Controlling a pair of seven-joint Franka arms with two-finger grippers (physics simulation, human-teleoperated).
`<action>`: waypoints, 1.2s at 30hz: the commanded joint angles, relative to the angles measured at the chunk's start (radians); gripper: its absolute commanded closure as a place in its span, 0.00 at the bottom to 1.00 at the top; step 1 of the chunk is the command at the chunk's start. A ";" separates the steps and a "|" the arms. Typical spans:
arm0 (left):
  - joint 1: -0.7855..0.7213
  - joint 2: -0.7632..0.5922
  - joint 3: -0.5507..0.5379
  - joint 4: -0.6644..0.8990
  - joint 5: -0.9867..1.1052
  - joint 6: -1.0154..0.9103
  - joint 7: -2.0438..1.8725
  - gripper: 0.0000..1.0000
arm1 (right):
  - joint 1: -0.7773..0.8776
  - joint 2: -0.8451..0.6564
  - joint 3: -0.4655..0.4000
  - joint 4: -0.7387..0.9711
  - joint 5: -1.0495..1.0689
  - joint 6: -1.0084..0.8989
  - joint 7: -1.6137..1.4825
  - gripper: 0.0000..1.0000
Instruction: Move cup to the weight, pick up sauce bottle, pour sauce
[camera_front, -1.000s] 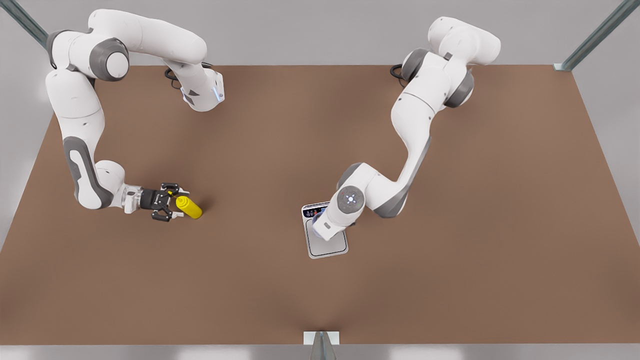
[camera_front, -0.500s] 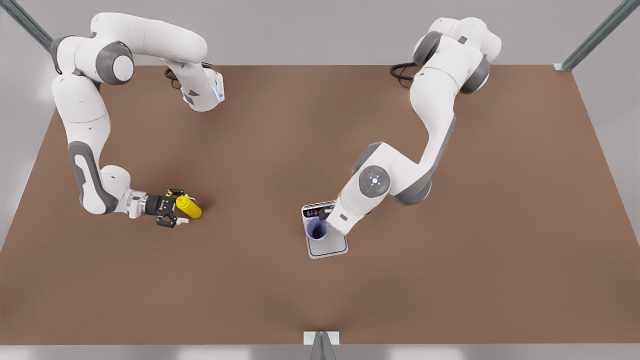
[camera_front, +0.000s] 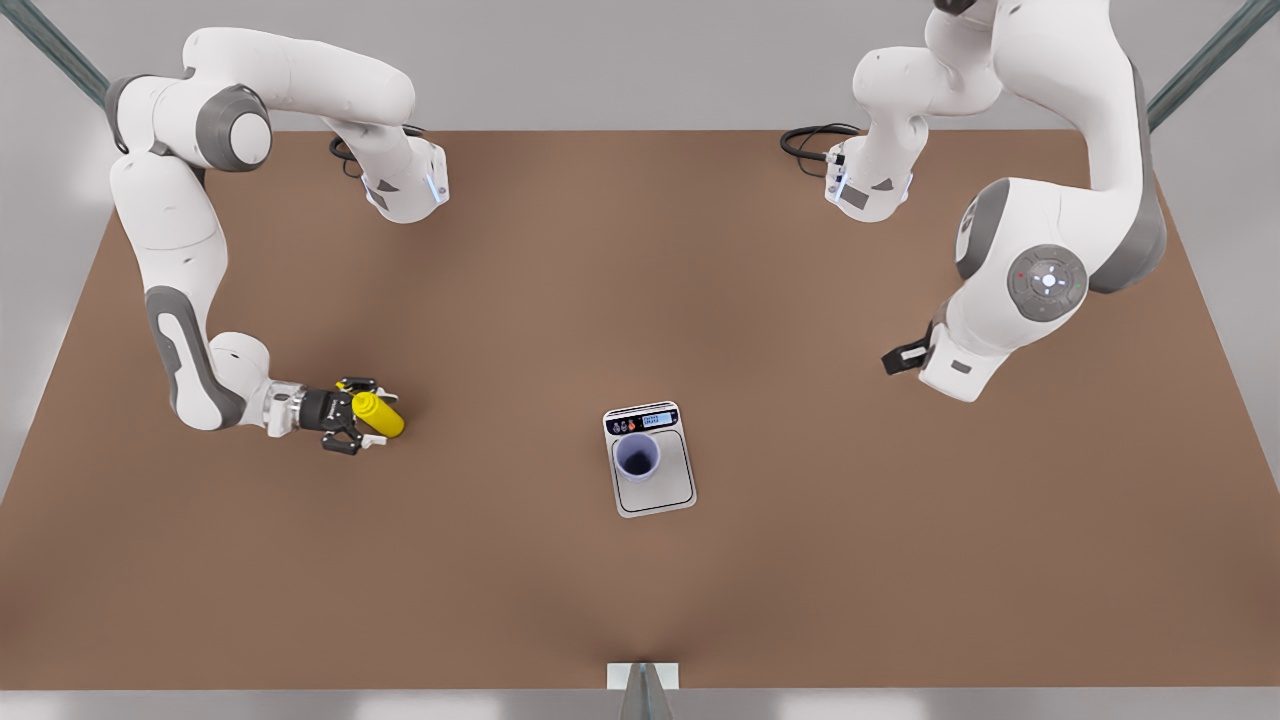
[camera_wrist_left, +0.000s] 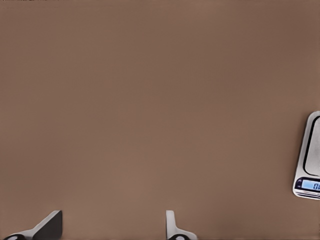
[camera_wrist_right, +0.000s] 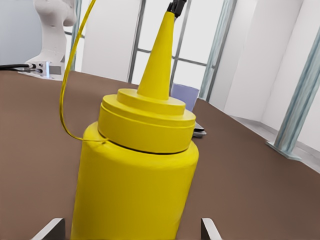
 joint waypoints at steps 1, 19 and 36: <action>-0.004 -0.002 -0.002 0.010 -0.002 -0.014 0.279 0.00 | 0.002 -0.001 0.000 0.000 0.000 -0.004 -0.092 0.00; 0.014 -0.005 -0.004 0.053 -0.077 -0.100 0.283 0.00 | 0.004 -0.028 -0.001 0.020 -0.006 -0.057 -0.025 0.38; 0.066 0.001 -0.001 0.079 -0.130 -0.164 0.369 0.00 | 0.561 -0.216 -0.012 0.315 -0.494 0.375 1.073 0.38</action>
